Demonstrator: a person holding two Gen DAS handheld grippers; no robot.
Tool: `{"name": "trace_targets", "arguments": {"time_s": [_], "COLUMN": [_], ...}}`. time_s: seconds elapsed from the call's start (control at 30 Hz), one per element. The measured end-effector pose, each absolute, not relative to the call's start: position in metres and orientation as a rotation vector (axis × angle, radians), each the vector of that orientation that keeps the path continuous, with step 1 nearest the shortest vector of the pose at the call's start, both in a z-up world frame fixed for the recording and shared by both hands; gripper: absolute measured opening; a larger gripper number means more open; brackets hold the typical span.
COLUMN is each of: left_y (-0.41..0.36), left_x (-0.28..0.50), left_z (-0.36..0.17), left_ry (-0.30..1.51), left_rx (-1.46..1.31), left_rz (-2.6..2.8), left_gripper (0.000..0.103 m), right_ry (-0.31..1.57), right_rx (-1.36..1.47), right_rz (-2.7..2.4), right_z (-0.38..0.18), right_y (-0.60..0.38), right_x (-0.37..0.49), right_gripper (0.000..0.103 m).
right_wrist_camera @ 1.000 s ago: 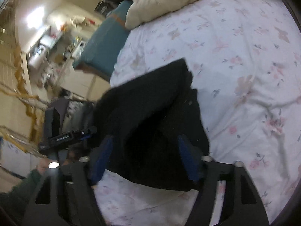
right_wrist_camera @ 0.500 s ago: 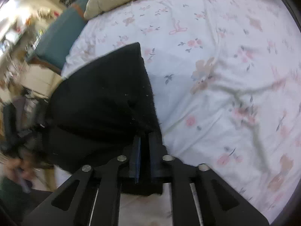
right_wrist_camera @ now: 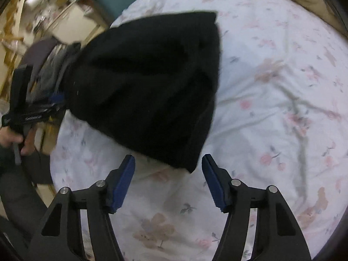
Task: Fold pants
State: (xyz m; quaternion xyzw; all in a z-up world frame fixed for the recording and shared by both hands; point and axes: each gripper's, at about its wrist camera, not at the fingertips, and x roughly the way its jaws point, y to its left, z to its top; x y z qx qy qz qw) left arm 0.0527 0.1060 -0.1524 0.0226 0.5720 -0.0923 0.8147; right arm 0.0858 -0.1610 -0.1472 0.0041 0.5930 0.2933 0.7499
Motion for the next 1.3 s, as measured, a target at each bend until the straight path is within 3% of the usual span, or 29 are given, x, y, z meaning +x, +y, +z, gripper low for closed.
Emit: {"name": "trace_targets", "arguments": {"time_s": [0.1,0.17,0.2,0.27,0.3,0.4,0.57,0.63,0.8,0.9,1.03,1.13,1.17,1.2,1.23,1.27,1.3], "left_y": [0.094,0.086,0.083,0.08,0.082,0.093,0.117,0.119,0.097,0.1,0.126,0.146,0.153,0.16,0.164,0.164,0.161], "left_x": [0.051,0.053,0.054,0.056,0.058,0.062,0.061,0.063,0.064,0.061,0.063,0.069,0.074,0.078,0.083,0.085,0.088], "left_z": [-0.153,-0.153,-0.154,-0.156,-0.157,-0.147,-0.114,-0.118,-0.144,-0.144,-0.124,-0.109,-0.108,-0.11,-0.112,-0.114,-0.116], "left_ry": [1.186,1.164,1.164,1.176,1.189,1.205,1.134,1.148,1.217,1.246,1.239,1.161,1.148,1.143,1.138,1.13,1.119], "left_rx": [0.098,0.124,0.137,0.147,0.141,0.068,-0.043,-0.03,0.078,0.074,-0.092,-0.213,-0.264,-0.322,-0.368,-0.39,-0.391], "left_rz": [-0.238,-0.273,-0.281,-0.285,-0.279,-0.287,-0.302,-0.303,-0.307,-0.292,-0.254,-0.215,-0.194,-0.181,-0.171,-0.167,-0.163], "left_gripper": [0.053,0.037,0.034,0.012,0.011,0.008,0.008,0.008,0.009,0.019,0.055,0.058,0.058,0.058,0.058,0.056,0.056], "right_ry": [1.275,1.247,1.246,1.258,1.254,1.221,1.126,1.175,1.437,1.505,1.474,1.291,1.23,1.183,1.15,1.134,1.129], "right_rx": [-0.038,-0.083,-0.099,-0.095,-0.075,-0.054,0.068,0.056,-0.052,-0.023,0.024,0.235,0.316,0.403,0.486,0.544,0.563], "right_rz": [0.665,0.654,0.647,0.652,0.668,0.735,0.731,0.707,0.545,0.547,0.504,0.552,0.564,0.573,0.577,0.572,0.564], "right_z": [-0.148,-0.151,-0.154,-0.161,-0.159,-0.138,-0.092,-0.098,-0.173,-0.182,-0.163,-0.125,-0.114,-0.108,-0.106,-0.108,-0.11], "right_y": [-0.151,-0.142,-0.138,-0.138,-0.141,-0.153,-0.191,-0.198,-0.187,-0.186,-0.201,-0.217,-0.223,-0.229,-0.233,-0.234,-0.233], "right_x": [0.08,0.081,0.084,0.086,0.085,0.08,0.08,0.082,0.088,0.086,0.091,0.102,0.106,0.11,0.115,0.12,0.126], "right_gripper": [0.063,0.059,0.033,0.025,0.011,0.002,0.001,0.001,0.001,0.008,0.012,0.015,0.018,0.032,0.058,0.065,0.064]}}
